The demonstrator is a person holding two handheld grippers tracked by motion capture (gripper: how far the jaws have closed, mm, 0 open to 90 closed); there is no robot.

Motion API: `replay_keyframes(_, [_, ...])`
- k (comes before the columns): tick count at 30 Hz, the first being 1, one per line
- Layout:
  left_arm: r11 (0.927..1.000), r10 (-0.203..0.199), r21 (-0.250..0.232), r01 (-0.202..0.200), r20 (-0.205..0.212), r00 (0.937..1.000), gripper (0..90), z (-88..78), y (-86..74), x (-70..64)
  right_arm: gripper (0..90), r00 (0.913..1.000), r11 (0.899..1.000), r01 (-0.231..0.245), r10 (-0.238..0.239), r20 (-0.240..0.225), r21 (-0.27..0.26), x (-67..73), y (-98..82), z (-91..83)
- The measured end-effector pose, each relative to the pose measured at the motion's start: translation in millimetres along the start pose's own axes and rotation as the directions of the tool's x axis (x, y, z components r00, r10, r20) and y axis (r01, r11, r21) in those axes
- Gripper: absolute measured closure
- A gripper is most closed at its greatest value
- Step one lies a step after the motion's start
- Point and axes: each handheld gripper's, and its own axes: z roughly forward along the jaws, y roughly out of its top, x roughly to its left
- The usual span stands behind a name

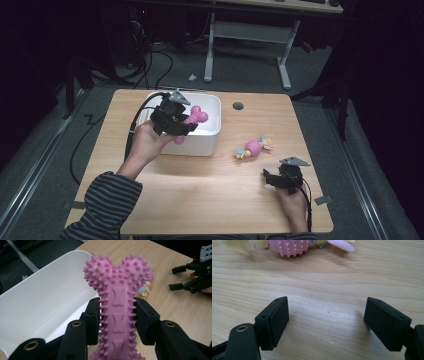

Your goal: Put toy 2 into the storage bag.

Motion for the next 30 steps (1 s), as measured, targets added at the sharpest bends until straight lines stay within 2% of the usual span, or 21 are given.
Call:
replay_keyframes(4, [1.0000,-0.007,0.007,0.007,-0.005,1.0000,59.0,3.8,4.6,5.6,20.3,1.0000,1.000,0.003,-0.003,0.000,-0.001,-0.1,0.0,0.0])
replay_keyframes(8, [0.9997,-0.006,0.022,0.007,-0.037,0.9993,59.0,9.3,8.5,11.4,20.3,1.0000,1.000,0.002,-0.002,-0.001,-0.001,-0.1,0.0,0.0])
replay_keyframes(19, [0.9995,-0.021,0.023,0.022,-0.049,0.9986,58.9,22.6,13.7,21.9,20.3,1.0000,1.000,0.000,0.000,-0.002,0.000,0.3,0.0,-0.1])
replay_keyframes(30, [0.9981,-0.026,0.054,0.030,-0.071,0.9971,58.9,41.5,12.6,31.5,20.3,1.0000,1.000,0.000,0.000,-0.001,0.001,0.3,0.1,-0.2])
